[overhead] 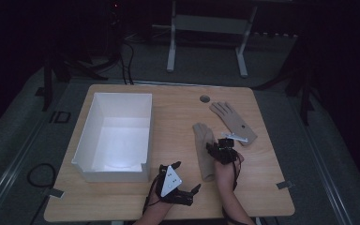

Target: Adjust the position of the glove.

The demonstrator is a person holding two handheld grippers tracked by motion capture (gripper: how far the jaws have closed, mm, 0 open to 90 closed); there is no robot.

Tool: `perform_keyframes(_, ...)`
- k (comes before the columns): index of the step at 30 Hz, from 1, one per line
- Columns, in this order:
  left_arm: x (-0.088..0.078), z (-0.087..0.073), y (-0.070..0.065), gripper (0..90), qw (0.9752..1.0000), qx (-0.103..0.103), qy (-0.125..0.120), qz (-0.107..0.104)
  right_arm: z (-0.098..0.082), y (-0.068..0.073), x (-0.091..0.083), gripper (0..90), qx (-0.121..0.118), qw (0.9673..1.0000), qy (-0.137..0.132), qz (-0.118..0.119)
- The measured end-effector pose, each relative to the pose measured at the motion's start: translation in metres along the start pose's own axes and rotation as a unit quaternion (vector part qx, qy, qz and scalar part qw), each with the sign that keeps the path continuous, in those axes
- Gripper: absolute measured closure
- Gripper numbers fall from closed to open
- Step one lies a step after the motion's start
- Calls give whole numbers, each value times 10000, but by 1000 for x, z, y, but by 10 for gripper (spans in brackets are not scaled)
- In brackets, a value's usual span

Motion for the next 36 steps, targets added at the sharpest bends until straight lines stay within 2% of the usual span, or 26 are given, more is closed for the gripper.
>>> perform_keyframes(1, 0, 0, 0, 1, 10000, -3, -3, 1, 1, 0, -2, 609, -105, 9999, -17, -28)
perform_keyframes(2, 0, 0, 0, 1, 10000, -3, -3, 1, 1, 0, -2, 609, -105, 9999, -17, -28)
perform_keyframes(3, 0, 0, 0, 1, 10000, -3, 0, -1, 3, 1, -5, 597, -216, 9997, -72, -45)
perform_keyframes(4, 0, 0, 0, 1, 10000, -10, 0, -1, 6, 3, -12, 577, -437, 9989, -145, -72)
perform_keyframes(8, 0, 0, 0, 1, 10000, -12, 0, 2, 17, 4, -22, 543, -855, 9958, -314, -34)
perform_keyframes(11, 0, 0, 0, 1, 10000, -12, 2, 0, 28, 2, -32, 549, -1059, 9933, -467, 63)
perform_keyframes(13, 0, 0, 0, 1, 10000, -14, -2, 1, 37, -2, -37, 544, -1051, 9928, -519, 236)
perform_keyframes(15, 0, 0, 0, 1, 10000, -14, -1, -2, 40, -4, -39, 533, -1086, 9923, -525, 271)
perform_keyframes(16, 0, 0, 0, 1, 10000, -22, -7, -4, 45, -7, -41, 529, -1150, 9914, -547, 292)
perform_keyframes(17, 0, 0, 0, 1, 10000, -24, -10, -3, 51, -11, -44, 529, -1242, 9895, -598, 430)
perform_keyframes(18, 0, 0, 0, 1, 10000, -21, -7, -6, 56, -15, -46, 529, -1329, 9888, -581, 351)
perform_keyframes(20, 0, 0, 0, 1, 10000, -19, -7, -8, 62, -21, -48, 528, -1476, 9860, -605, 484)
perform_keyframes(22, 0, 0, 0, 1, 10000, -33, -16, -6, 69, -31, -51, 528, -1604, 9843, -568, 467)
perform_keyframes(23, 0, 0, 0, 1, 10000, -21, -9, -7, 74, -37, -52, 527, -1706, 9825, -533, 530)
perform_keyframes(25, 0, 0, 0, 1, 10000, -22, -8, -6, 81, -50, -53, 530, -1714, 9827, -495, 491)
perform_keyframes(26, 0, 0, 1, 1, 10000, -23, -5, -3, 83, -54, -53, 527, -1766, 9818, -460, 523)
perform_keyframes(28, 0, 0, 1, 1, 10000, -31, -3, -1, 87, -65, -52, 533, -1877, 9806, -413, 390)
perform_keyframes(29, 0, 0, 1, 1, 10000, -33, -1, 3, 90, -72, -51, 533, -1916, 9798, -359, 448)
perform_keyframes(31, 0, 0, 1, 1, 10000, -32, -3, 4, 95, -82, -50, 542, -2068, 9775, -282, 310)
perform_keyframes(33, 0, 0, 1, 1, 10000, -22, -9, -1, 99, -92, -48, 539, -2214, 9743, -256, 316)
perform_keyframes(36, 0, 0, 0, 1, 10000, -17, -10, -1, 105, -107, -45, 541, -2182, 9750, -232, 350)
Point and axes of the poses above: each handheld gripper's, and its own axes: x roughly forward along the jaws, z roughly out of its top, y roughly to its left, the point moved 2 cm from there along x, roughly forward along the jaws, and after that the axes turned 5 degrees about z, right-handed, at the moved point
